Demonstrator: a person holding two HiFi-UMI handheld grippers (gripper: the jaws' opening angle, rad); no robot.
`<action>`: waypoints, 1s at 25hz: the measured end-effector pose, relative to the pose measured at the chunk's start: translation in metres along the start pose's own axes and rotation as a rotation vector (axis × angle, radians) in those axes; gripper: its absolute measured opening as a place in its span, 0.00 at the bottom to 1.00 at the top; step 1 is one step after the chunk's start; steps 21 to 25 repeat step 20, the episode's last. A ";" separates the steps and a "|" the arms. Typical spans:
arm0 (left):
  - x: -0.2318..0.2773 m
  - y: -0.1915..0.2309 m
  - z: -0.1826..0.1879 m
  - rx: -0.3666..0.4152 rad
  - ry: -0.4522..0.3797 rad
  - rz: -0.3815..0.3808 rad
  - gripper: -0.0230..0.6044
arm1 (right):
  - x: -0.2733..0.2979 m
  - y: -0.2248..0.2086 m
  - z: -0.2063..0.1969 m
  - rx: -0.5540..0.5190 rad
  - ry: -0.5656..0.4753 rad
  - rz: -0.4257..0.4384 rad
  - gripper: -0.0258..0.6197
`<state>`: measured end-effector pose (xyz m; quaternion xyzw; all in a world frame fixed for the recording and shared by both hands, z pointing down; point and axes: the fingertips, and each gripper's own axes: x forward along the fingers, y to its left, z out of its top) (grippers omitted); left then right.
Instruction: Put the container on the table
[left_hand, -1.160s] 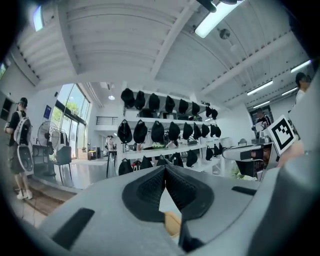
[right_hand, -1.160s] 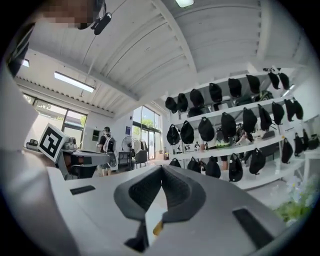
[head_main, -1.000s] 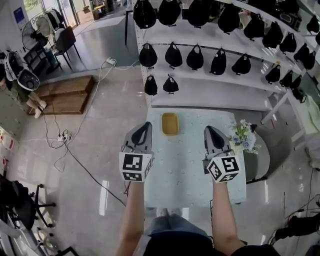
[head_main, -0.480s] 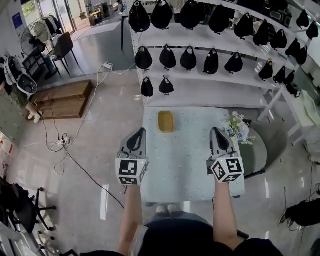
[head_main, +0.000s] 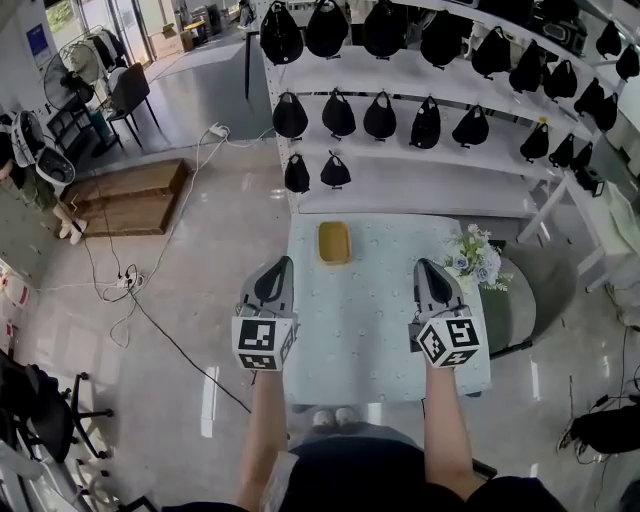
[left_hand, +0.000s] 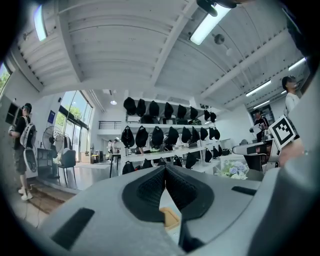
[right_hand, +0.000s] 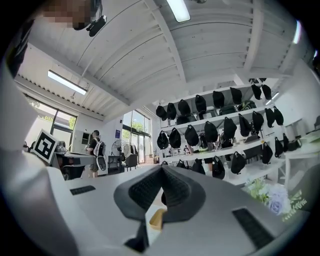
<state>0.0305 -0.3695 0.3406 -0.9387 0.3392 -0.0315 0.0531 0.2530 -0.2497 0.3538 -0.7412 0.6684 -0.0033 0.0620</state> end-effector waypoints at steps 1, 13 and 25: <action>0.001 0.000 0.000 0.000 -0.002 0.002 0.05 | 0.001 0.001 -0.001 -0.001 0.002 0.003 0.04; -0.003 -0.003 -0.003 0.009 0.000 0.018 0.05 | -0.001 0.004 -0.005 -0.003 0.011 0.018 0.04; -0.005 -0.008 -0.006 0.012 0.008 0.012 0.05 | -0.003 0.005 -0.006 -0.005 0.013 0.019 0.04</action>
